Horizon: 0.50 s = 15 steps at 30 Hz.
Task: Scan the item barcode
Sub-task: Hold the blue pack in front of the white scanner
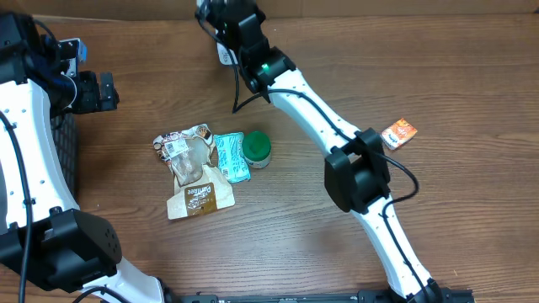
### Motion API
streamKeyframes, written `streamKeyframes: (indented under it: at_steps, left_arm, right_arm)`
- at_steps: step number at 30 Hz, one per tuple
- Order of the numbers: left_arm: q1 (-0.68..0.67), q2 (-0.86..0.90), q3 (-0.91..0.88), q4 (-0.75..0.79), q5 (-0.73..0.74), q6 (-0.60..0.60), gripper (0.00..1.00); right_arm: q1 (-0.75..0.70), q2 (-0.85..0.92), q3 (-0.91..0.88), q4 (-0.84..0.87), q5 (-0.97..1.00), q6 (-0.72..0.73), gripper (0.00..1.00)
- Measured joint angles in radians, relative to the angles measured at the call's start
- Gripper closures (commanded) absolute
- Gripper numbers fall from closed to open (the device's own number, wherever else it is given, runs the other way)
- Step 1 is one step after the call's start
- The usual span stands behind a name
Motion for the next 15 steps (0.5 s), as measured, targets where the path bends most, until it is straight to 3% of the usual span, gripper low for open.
streamKeyframes:
  at_steps: [15]
  left_arm:
    - [0.0,0.0,0.0,0.0,0.0,0.0,0.01]
  right_arm:
    - [-0.059,0.097,0.0,0.084,0.021,-0.286,0.96]
